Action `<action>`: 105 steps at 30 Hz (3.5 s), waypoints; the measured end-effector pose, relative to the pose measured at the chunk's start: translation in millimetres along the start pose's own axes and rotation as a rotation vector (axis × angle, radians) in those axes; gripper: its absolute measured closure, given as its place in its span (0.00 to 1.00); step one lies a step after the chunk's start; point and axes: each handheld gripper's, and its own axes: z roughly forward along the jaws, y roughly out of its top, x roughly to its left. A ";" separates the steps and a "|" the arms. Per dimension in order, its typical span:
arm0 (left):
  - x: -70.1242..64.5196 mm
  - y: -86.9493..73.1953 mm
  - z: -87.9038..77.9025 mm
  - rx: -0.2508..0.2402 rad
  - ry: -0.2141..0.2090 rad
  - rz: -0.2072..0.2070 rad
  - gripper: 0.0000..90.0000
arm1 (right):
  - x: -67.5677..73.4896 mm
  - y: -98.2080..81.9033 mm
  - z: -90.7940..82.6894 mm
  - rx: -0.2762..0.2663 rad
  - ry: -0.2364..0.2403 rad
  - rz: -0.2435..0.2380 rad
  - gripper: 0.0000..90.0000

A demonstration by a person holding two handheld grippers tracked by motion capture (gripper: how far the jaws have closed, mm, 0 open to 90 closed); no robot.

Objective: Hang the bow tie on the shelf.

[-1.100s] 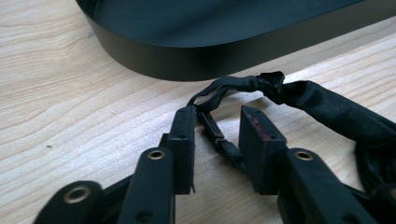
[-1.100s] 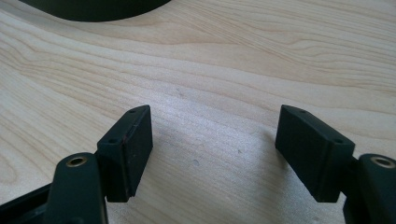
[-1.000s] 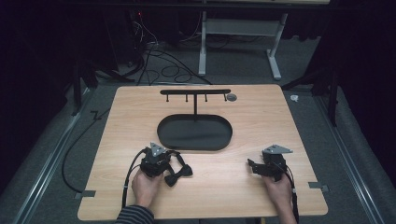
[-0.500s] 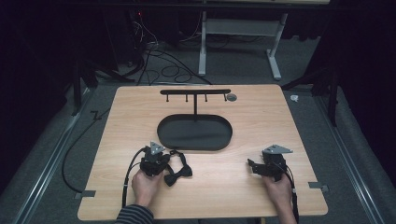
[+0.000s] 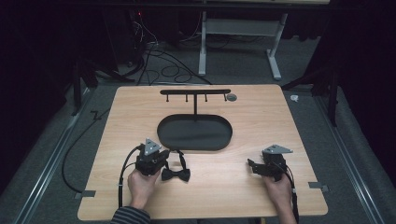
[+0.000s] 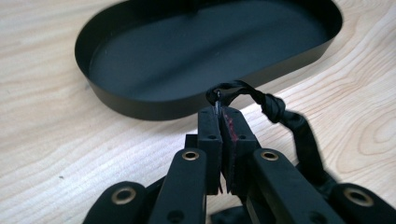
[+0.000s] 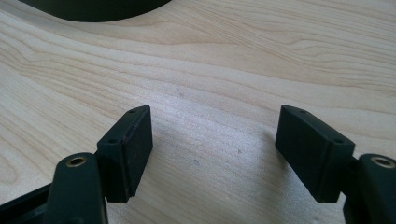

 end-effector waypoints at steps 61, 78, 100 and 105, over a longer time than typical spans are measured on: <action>-3.4 72.7 -35.4 -0.116 -0.141 0.046 0.97 | 0.2 0.1 0.1 -0.001 0.003 0.000 0.32; 9.2 90.6 -35.4 -0.147 -0.149 0.025 0.97 | 0.3 0.1 0.1 -0.001 0.001 -0.002 0.32; 32.5 100.6 -46.5 -0.186 -0.096 -0.001 0.97 | 0.2 0.2 0.2 -0.002 -0.005 0.004 0.33; 36.5 101.1 -43.0 -0.179 -0.068 -0.012 0.97 | -0.6 0.2 0.0 -0.002 0.003 0.009 0.32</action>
